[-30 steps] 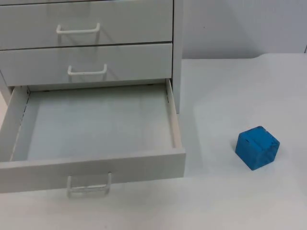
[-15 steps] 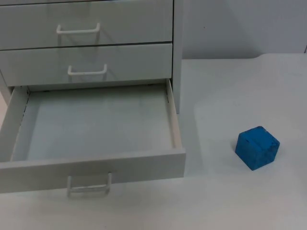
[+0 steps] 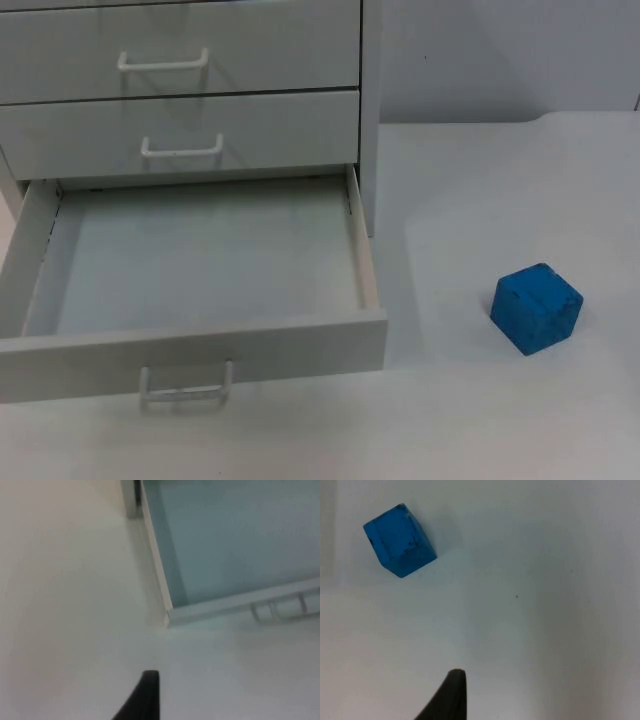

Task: Open the drawer with the left hand, place the block into the drawer with the right hand, then close the drawer with the left hand.

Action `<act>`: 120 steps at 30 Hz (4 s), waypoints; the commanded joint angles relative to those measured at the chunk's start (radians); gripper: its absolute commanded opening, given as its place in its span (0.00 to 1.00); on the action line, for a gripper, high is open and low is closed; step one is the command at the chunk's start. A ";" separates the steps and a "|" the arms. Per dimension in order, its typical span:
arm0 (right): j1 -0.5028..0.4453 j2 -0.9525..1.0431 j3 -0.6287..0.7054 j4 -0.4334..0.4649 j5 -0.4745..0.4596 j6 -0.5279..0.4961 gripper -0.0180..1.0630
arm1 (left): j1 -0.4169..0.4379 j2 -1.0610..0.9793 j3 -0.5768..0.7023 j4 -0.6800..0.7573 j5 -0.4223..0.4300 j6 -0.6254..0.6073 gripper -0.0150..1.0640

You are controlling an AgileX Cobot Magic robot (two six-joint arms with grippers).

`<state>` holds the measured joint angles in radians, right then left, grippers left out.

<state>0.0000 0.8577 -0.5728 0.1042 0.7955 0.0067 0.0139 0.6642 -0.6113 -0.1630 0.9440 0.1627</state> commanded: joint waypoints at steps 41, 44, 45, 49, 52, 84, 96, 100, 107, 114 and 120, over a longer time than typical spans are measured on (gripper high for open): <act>0.519 1.135 -0.541 -0.352 -0.327 0.161 0.95 | 0.002 -0.006 0.010 -0.015 0.010 0.027 0.99; 0.514 1.163 -0.541 -0.363 -0.368 0.196 0.84 | 0.002 -0.006 0.010 -0.015 0.010 0.027 0.99; 0.511 1.163 -0.541 -0.364 -0.377 0.217 0.73 | 0.002 -0.006 0.010 -0.015 0.010 0.027 0.99; 0.493 1.149 -0.545 -0.397 -0.383 0.257 0.38 | 0.002 -0.006 0.010 -0.013 0.010 0.027 0.99; 0.481 1.123 -0.549 -0.418 -0.373 0.266 0.06 | 0.002 -0.006 0.010 -0.013 0.010 0.027 0.99; 0.896 0.943 -0.601 -1.202 -0.403 1.259 0.02 | 0.002 -0.006 0.010 -0.031 -0.018 0.027 0.99; 0.896 1.194 -0.840 -1.198 -0.429 1.305 0.02 | 0.002 -0.006 0.010 -0.036 -0.022 0.027 0.99; 0.896 1.295 -0.893 -1.196 -0.457 1.329 0.02 | 0.002 -0.006 0.010 -0.039 -0.021 0.027 0.99; 0.894 1.368 -0.901 -1.200 -0.509 1.339 0.07 | 0.002 -0.006 0.010 -0.039 -0.021 0.027 0.99; 0.894 1.407 -0.901 -1.200 -0.523 1.339 0.41 | 0.002 -0.006 0.010 -0.039 -0.021 0.027 0.99; 0.894 1.378 -0.901 -1.198 -0.545 1.343 0.72 | 0.002 -0.006 0.010 -0.046 -0.021 0.027 0.99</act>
<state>0.8892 2.2635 -1.4666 -1.0898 0.2617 1.3453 0.0139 0.6642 -0.6054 -0.1908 0.9302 0.1908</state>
